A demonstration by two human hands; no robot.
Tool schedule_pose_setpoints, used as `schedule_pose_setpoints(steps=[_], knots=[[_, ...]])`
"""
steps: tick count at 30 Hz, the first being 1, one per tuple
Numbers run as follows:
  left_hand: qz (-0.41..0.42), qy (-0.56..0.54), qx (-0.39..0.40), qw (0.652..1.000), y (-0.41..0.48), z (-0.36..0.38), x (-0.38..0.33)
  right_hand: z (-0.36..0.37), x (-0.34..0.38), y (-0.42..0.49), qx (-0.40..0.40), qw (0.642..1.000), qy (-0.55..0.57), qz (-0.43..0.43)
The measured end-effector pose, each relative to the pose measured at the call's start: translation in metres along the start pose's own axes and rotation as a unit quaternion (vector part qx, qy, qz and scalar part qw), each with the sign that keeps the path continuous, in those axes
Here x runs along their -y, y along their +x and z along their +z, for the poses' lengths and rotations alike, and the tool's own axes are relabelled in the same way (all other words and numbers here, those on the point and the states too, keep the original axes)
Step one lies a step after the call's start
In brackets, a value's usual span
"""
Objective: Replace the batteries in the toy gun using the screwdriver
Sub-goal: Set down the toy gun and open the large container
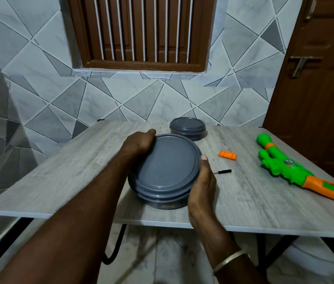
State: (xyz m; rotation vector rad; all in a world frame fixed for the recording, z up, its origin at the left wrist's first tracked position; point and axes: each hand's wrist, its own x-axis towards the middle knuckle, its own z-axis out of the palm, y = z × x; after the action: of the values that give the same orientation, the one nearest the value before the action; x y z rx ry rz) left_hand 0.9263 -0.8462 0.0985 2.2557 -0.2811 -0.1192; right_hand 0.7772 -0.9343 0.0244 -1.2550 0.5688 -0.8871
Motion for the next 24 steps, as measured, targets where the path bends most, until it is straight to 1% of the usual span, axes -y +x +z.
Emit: schedule_pose_setpoints(steps=[2, 4, 8, 10, 12, 13, 16, 17, 19, 20, 21, 22, 24], knots=[[-0.006, -0.055, 0.004, 0.998, -0.003, -0.006, 0.007, 0.000, 0.002, -0.002, 0.002, 0.998, 0.046, 0.030], [-0.020, -0.145, 0.001, 0.989, -0.001, -0.009, 0.017, -0.002, 0.003, -0.003, 0.005, 0.996, 0.068, 0.057], [-0.039, -0.288, 0.008, 0.957, -0.003, -0.011, 0.031, -0.010, 0.006, -0.001, -0.016, 0.999, 0.030, 0.042], [-0.065, -0.368, 0.005, 0.927, -0.004, -0.018, 0.036, -0.012, 0.005, 0.002, -0.019, 0.999, 0.005, 0.044], [-0.079, -0.449, -0.022, 0.890, -0.004, -0.030, 0.037, -0.011, 0.003, 0.003, -0.033, 0.998, -0.007, 0.043], [-0.075, -0.483, -0.052, 0.871, -0.002, -0.039, 0.036, -0.010, 0.001, 0.002, -0.042, 0.998, -0.006, 0.041], [-0.040, -0.561, -0.175, 0.808, 0.000, -0.063, 0.024, -0.007, 0.000, -0.002, -0.062, 0.997, 0.001, 0.038], [-0.032, -0.554, -0.226, 0.801, 0.001, -0.070, 0.020, -0.007, 0.000, -0.002, -0.066, 0.997, 0.008, 0.038], [0.003, -0.459, -0.340, 0.820, 0.005, -0.077, 0.017, -0.009, 0.001, -0.002, -0.071, 0.997, 0.013, 0.041], [0.045, -0.405, -0.378, 0.831, 0.007, -0.076, 0.017, -0.009, 0.002, -0.002, -0.071, 0.996, 0.015, 0.046], [0.098, -0.362, -0.385, 0.843, 0.007, -0.072, 0.017, -0.010, 0.003, -0.003, -0.070, 0.996, 0.018, 0.049], [0.149, -0.323, -0.370, 0.858, 0.005, -0.065, 0.017, -0.010, 0.003, -0.003, -0.070, 0.996, 0.022, 0.052], [0.238, -0.222, -0.308, 0.894, 0.002, -0.047, 0.020, -0.011, 0.005, -0.003, -0.076, 0.995, 0.028, 0.057]])
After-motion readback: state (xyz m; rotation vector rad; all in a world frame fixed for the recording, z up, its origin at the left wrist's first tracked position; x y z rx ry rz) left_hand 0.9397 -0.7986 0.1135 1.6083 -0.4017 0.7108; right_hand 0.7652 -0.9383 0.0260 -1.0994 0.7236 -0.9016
